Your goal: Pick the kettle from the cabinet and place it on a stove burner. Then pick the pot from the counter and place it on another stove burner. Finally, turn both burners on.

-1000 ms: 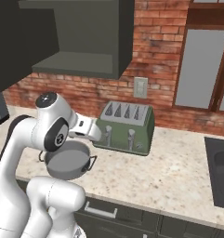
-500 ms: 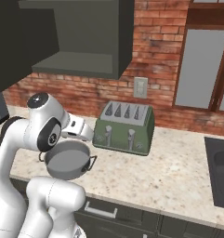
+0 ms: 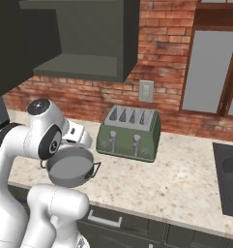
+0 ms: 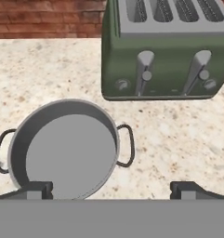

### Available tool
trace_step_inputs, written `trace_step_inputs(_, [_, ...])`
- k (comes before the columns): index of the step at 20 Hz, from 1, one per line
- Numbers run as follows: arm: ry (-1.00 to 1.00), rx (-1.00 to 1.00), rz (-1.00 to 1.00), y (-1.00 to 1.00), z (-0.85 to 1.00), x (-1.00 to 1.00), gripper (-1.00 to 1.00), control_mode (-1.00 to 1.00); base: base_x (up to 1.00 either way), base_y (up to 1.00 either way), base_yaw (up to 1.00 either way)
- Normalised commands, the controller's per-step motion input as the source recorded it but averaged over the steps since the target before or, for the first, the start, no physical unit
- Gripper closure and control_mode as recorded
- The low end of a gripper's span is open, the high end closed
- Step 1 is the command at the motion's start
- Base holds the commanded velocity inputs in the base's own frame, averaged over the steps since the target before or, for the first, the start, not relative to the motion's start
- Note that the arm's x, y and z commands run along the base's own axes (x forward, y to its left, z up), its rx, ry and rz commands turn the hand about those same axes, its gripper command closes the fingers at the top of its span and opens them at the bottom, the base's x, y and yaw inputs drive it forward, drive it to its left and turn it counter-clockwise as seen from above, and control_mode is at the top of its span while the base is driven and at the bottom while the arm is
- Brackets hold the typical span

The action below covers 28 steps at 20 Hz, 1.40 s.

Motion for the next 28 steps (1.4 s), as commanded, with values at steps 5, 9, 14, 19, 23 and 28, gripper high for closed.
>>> trace_step_inputs(5, [0.00,0.07,0.06,0.22,-0.15,0.00,-1.00,-1.00,0.00,0.00,0.00])
trace_step_inputs(9, [0.00,0.04,0.05,0.27,-0.12,0.00,-1.00,-1.00,0.00,0.00,0.00])
trace_step_inputs(14, [0.00,0.01,0.05,0.32,-0.10,0.00,-1.00,-1.00,0.00,0.00,0.00])
trace_step_inputs(19, [0.00,0.00,0.05,0.34,-0.06,0.00,-1.00,-1.00,0.00,0.00,0.00])
trace_step_inputs(23, [0.00,0.00,0.05,0.32,-0.05,0.00,-1.00,-1.00,0.00,0.00,0.00])
trace_step_inputs(28, [0.00,0.00,0.04,0.27,-0.09,-0.01,-1.00,-1.00,0.00,0.00,0.00])
